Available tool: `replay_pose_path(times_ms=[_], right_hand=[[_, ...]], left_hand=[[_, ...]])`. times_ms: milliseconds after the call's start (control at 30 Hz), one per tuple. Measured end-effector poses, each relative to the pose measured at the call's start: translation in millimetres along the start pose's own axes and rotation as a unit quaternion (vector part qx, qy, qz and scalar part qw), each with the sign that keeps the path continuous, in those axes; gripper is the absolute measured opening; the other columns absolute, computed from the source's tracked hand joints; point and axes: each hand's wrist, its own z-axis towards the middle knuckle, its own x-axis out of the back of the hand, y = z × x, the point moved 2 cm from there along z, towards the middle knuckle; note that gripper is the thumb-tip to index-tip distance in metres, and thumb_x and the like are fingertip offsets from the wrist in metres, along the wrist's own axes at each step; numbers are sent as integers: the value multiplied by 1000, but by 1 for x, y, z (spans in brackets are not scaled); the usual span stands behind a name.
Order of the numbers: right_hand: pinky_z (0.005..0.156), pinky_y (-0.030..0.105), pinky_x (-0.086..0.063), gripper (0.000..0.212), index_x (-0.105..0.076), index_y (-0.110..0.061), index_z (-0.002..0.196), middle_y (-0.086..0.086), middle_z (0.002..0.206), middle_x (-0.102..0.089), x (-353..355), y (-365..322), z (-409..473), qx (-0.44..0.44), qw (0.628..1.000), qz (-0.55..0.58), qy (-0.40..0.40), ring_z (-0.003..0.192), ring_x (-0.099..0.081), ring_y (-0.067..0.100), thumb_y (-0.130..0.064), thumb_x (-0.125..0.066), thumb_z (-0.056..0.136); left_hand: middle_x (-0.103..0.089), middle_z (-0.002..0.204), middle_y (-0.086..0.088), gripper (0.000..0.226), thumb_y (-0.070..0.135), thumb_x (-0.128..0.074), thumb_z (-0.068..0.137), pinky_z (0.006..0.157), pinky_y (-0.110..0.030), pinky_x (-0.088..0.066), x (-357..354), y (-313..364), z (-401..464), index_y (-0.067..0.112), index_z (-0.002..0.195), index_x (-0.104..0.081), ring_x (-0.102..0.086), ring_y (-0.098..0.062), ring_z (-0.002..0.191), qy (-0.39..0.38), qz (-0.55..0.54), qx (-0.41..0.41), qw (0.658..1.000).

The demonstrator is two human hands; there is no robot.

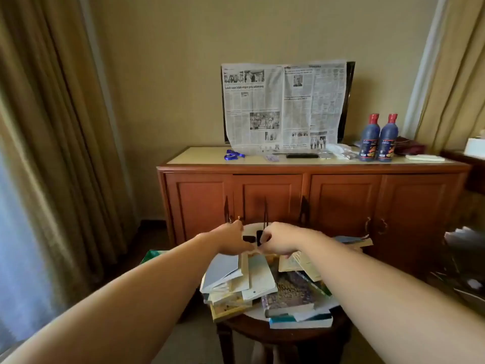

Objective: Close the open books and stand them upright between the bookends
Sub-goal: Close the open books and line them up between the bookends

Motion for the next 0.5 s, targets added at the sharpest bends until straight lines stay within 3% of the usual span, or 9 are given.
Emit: replay_pose_path(times_ms=[67,133,200,267,333,433,500], right_hand=[[70,40,-60,31,-66,-17,124,8,86,-62,-15,3,17,-9,1000,29,-7,67,-57,24,-34,-60,98],[67,37,-58,30,-61,-16,130,7,90,-61,-38,8,38,-16,999,45,-11,70,-61,25,-20,-51,101],[70,37,-62,35,-57,-15,132,9,106,-62,-58,10,60,-30,998,61,-12,90,-68,27,-7,-47,100],[85,43,-62,37,-55,-8,132,15,118,-64,-74,14,80,-38,997,60,-14,106,-68,33,0,-50,97],[85,40,-57,38,-54,-6,132,16,120,-65,-87,19,97,-41,998,53,-15,106,-67,32,3,-52,96],[74,35,-53,33,-60,-15,128,9,110,-67,-100,27,110,-35,995,88,-13,95,-66,27,-5,-56,97],[69,32,-50,30,-65,-18,123,4,102,-68,-103,32,114,-33,993,116,-5,88,-64,24,-8,-56,97]], left_hand=[[-44,155,-12,92,59,-69,92,104,-41,-51,-15,-8,12,11,159,-28,-54,-31,130,-12,-16,50,999],[-32,162,-14,99,59,-69,92,107,-42,-50,-37,-23,26,11,163,-20,-50,-34,137,-17,-35,105,994],[-30,163,-15,106,65,-71,87,108,-46,-49,-49,-34,44,14,164,-17,-50,-36,138,-1,-41,160,986],[-32,162,-15,118,75,-72,76,110,-52,-48,-57,-42,61,17,163,-18,-50,-37,138,11,-47,200,979],[-36,160,-15,123,80,-73,72,109,-50,-50,-64,-46,73,15,163,-21,-49,-36,138,5,-54,211,976],[-40,156,-13,136,84,-78,58,105,-46,-53,-72,-50,89,16,162,-23,-49,-32,137,3,-66,223,972],[-38,158,-12,135,78,-82,62,101,-41,-55,-77,-50,95,16,164,-19,-48,-31,138,-6,-77,227,971]])
